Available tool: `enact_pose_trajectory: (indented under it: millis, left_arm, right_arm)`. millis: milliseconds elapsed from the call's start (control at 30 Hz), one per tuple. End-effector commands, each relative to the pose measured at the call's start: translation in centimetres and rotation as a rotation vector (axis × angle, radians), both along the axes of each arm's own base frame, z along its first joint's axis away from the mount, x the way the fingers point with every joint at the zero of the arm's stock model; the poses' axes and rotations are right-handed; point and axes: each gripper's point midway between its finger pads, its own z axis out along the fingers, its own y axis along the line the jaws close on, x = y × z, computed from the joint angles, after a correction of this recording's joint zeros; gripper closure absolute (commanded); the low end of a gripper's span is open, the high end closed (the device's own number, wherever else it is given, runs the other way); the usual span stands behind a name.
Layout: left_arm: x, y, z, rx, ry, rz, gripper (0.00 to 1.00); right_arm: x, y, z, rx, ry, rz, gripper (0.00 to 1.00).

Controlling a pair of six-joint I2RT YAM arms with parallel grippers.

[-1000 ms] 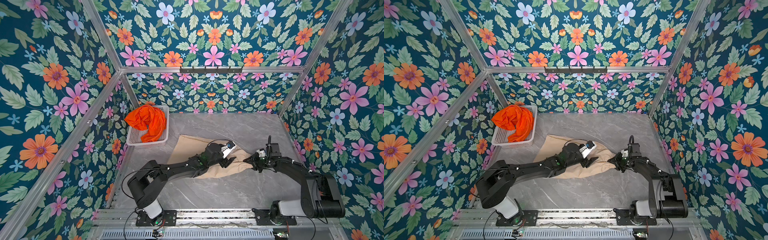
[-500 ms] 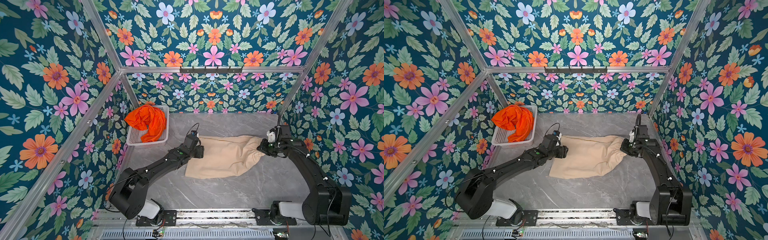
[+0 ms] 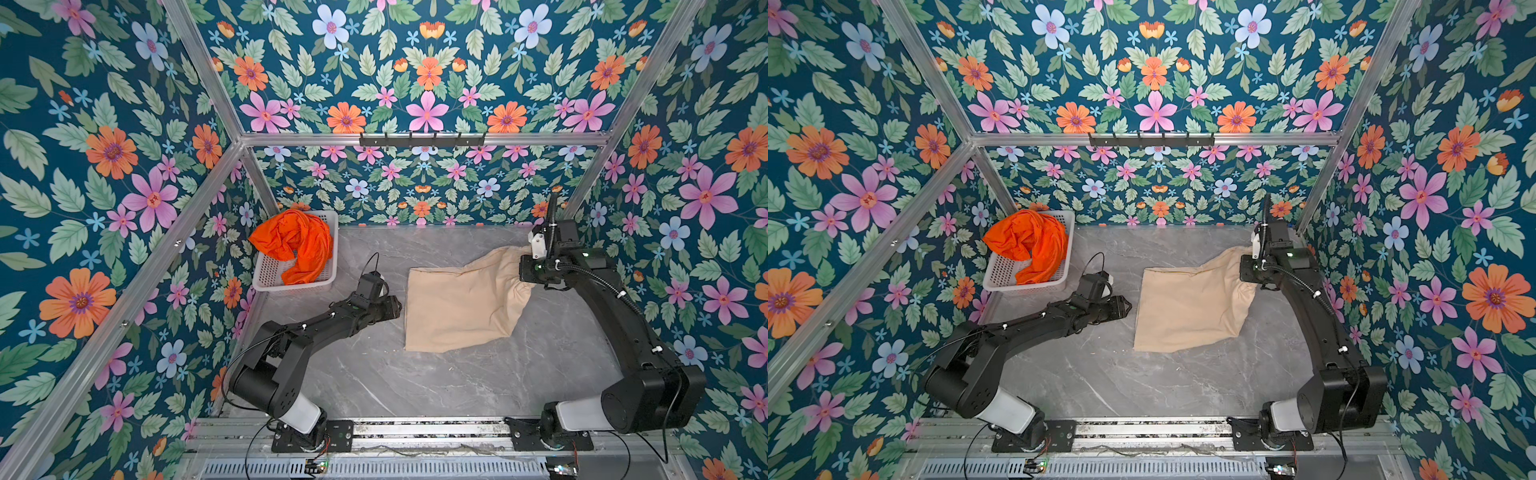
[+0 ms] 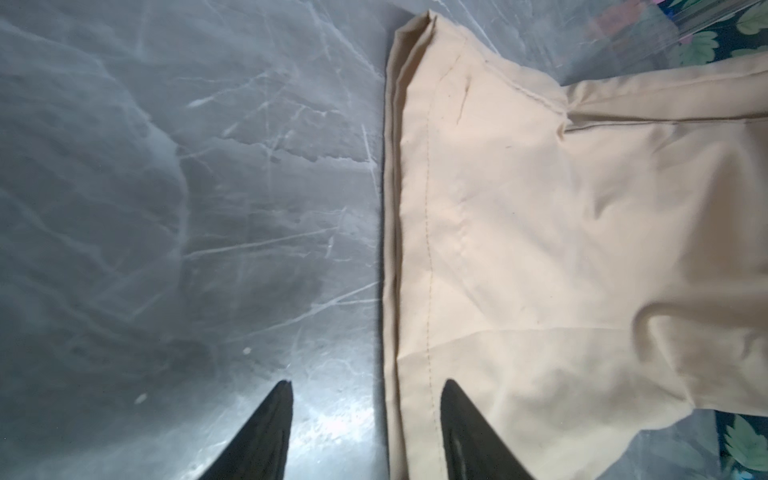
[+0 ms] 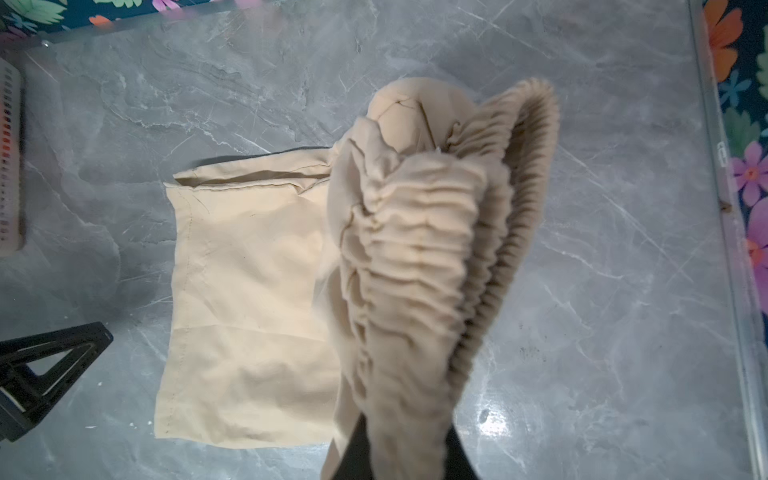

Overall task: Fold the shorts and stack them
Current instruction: 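Fold the waistband toward the leg hems with the right gripper while the left holds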

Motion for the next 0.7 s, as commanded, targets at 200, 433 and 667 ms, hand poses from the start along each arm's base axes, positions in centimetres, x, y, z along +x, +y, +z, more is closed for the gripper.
enact_pose_trajectory:
  millis: [200, 433, 667]
  left_arm:
    - [1.3, -2.9, -1.5, -0.139, 0.025, -0.028, 0.49]
    - [1.3, -3.0, -3.6, -0.134, 0.059, -0.026, 0.62]
    - [1.2, -2.8, -4.6, -0.12, 0.058, -0.023, 0.73]
  right_arm:
    - [1.4, 3.6, 1.3, -0.183, -0.056, 0.094, 0.9]
    - [1.4, 8.1, 1.1, -0.312, -0.079, 0.173, 0.9]
    - [0.6, 13.3, 0.0, -0.344, -0.095, 0.261, 0.9]
